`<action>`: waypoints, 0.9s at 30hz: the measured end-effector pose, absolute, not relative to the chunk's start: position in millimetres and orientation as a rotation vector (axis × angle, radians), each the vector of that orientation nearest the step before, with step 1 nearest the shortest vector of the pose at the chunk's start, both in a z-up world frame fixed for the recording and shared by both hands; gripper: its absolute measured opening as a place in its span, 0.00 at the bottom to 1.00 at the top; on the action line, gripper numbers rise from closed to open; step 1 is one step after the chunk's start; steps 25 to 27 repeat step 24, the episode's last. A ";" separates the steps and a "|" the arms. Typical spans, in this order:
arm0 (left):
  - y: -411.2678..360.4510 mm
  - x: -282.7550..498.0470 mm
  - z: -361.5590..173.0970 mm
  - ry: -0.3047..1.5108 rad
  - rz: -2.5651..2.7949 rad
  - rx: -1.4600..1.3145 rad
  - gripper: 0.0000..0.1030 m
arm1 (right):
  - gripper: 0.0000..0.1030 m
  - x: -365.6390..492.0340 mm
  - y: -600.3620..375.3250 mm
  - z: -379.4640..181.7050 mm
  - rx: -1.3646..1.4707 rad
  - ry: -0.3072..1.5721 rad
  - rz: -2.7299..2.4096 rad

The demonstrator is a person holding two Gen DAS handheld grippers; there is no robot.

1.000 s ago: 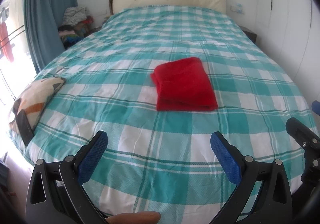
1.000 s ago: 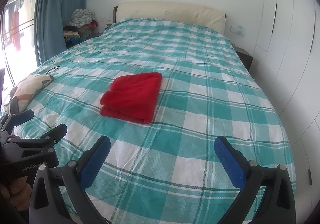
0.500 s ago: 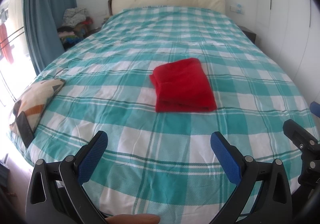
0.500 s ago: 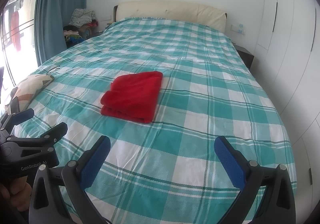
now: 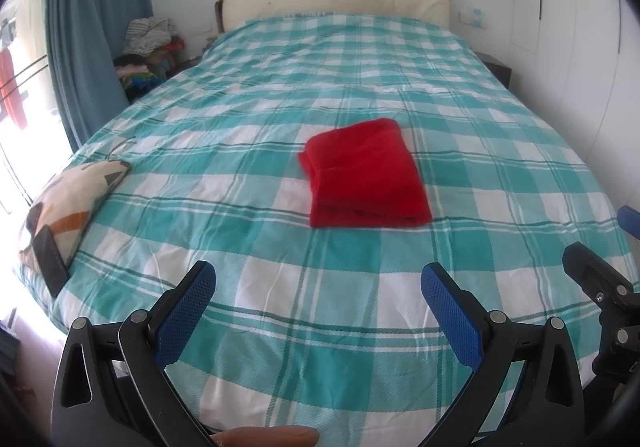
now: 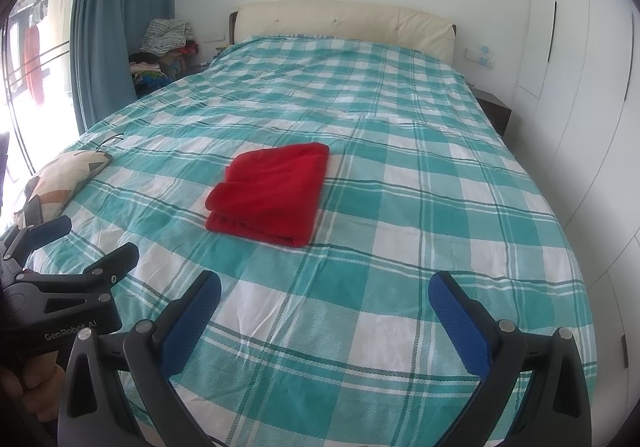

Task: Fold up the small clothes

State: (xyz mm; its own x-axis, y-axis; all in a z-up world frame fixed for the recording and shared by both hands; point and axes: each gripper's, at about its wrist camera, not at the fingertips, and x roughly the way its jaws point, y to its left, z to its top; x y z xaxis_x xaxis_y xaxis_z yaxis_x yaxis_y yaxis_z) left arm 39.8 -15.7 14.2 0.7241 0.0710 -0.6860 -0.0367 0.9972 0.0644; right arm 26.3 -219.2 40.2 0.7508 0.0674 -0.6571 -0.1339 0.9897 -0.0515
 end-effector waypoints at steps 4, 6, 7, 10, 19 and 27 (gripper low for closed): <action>-17.6 41.0 16.4 0.759 0.056 0.053 1.00 | 0.99 26.8 -219.8 41.1 -0.099 0.712 0.111; -19.2 42.0 17.1 0.761 0.053 0.055 1.00 | 0.99 26.9 -219.8 41.2 -0.099 0.712 0.110; -20.0 42.1 17.3 0.762 0.050 0.057 1.00 | 0.99 27.0 -220.9 41.5 -0.099 0.713 0.109; -21.6 42.2 17.2 0.763 0.049 0.060 1.00 | 0.99 27.2 -222.5 41.4 -0.098 0.715 0.107; -24.5 38.0 17.0 0.742 0.031 0.053 1.00 | 0.99 29.4 -228.1 39.2 -0.094 0.720 0.103; -27.8 36.7 17.3 0.730 0.028 0.074 1.00 | 0.99 30.2 -228.8 38.0 -0.092 0.723 0.103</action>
